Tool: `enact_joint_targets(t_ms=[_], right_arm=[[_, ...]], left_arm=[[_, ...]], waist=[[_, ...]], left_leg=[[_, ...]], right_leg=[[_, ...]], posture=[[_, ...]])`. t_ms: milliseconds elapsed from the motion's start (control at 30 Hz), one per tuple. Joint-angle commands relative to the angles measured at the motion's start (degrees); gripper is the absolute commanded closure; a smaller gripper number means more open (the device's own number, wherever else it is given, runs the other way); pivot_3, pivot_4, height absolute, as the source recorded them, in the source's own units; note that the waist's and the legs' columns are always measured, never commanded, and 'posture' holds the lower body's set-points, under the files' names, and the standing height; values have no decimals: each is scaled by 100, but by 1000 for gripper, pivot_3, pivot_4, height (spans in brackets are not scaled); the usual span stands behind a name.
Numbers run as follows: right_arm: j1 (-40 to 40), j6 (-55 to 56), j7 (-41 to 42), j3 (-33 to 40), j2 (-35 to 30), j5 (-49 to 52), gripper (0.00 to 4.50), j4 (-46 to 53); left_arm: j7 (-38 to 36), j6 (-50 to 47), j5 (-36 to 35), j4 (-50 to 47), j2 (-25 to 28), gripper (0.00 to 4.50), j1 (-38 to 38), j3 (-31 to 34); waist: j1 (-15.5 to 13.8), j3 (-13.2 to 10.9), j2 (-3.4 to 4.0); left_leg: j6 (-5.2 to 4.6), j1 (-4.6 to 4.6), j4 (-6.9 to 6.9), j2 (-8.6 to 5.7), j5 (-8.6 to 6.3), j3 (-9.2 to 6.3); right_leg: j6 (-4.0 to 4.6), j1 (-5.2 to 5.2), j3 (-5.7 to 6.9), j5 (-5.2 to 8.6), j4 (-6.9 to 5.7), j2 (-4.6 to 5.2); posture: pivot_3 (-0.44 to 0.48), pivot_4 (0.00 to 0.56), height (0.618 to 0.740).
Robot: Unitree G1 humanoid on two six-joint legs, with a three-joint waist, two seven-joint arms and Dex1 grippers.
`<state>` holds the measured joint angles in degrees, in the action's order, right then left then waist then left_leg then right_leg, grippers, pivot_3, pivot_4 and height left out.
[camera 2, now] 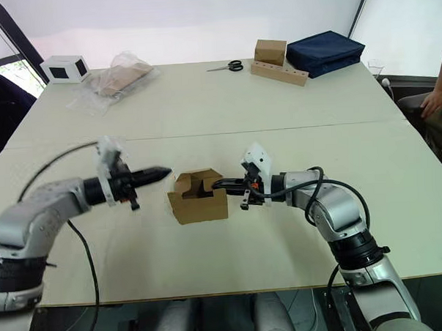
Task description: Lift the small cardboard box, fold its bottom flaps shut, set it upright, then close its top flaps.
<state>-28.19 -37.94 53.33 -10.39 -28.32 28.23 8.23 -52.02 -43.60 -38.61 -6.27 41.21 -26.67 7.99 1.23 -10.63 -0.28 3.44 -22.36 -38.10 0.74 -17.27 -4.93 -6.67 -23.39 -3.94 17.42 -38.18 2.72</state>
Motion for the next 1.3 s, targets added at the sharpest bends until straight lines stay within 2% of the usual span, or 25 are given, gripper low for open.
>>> enact_joint_targets(t_ms=[33, 133, 300, 500, 667, 767, 967, 1100, 1300], right_arm=[[-126, 31, 5, 24, 45, -11, 4500, 105], [-174, 33, 11, 27, 56, -24, 4500, 71], [-241, -24, -11, 63, 53, -19, 4500, 118], [-272, -194, -71, 200, -6, 100, 4500, 315], [-246, -447, -145, 424, -56, 317, 4500, 568], [-280, -770, -257, 923, -151, 737, 4500, 818], [-52, -1416, -160, 1474, -719, 1504, 4500, 1564], [205, -1771, -92, 1236, -1046, 1879, 4500, 2241], [235, -1602, -505, 613, -808, 1526, 4500, 2422]], left_arm=[[-637, 586, 492, 822, 176, 4418, -239, -340], [-1070, 1134, 943, 1824, 5, 4418, -580, -747], [-1649, 1893, 1485, 3615, -700, 4418, -1266, -1208], [-2129, 2371, 1788, 4616, -1208, 4418, -1654, -1317], [-2373, 2459, 1917, 4876, -1387, 4418, -1753, -1303], [-2408, 2488, 1974, 4911, -1441, 4418, -1759, -1264], [-2410, 2446, 1965, 4847, -1449, 4418, -1740, -1185], [-2427, 2440, 1978, 4823, -1455, 4418, -1735, -1165], [-2478, 2427, 1997, 4825, -1464, 4418, -1743, -1166]], waist=[[5, 0, 0], [2, 0, 1], [-30, -1, -1], [49, -1, -1], [132, -1, -1], [132, -1, -1], [116, -1, -1], [121, -1, -2], [128, -1, -2]], left_leg=[[4, 0, 1, 0, 2, 1], [12, 0, 2, -1, 7, 2], [11, -2, -2, -4, 6, 2], [19, -7, -2, -3, 11, 2], [16, -8, -1, -3, 9, -1], [15, -8, -1, -3, 8, -3], [2, -8, -1, -4, 1, -3], [-4, -8, 0, -3, -2, -5], [-6, -7, -1, -3, -3, -7]], right_leg=[[0, 0, 0, 0, 2, 0], [0, -1, 0, 0, 1, -2], [0, 2, 4, 0, 1, 0], [0, -8, 3, 0, 0, -2], [0, -8, 3, 0, -1, -1], [0, -8, 3, 0, -1, -1], [0, -6, 3, 0, -1, 3], [0, -6, 3, 0, -1, 1], [0, -6, 3, 0, -2, -2]], posture=[[0, 150, 740], [0, 150, 740], [0, 150, 740], [0, 150, 740], [0, 150, 740], [0, 150, 740], [0, 150, 740], [0, 150, 740], [0, 150, 740]])
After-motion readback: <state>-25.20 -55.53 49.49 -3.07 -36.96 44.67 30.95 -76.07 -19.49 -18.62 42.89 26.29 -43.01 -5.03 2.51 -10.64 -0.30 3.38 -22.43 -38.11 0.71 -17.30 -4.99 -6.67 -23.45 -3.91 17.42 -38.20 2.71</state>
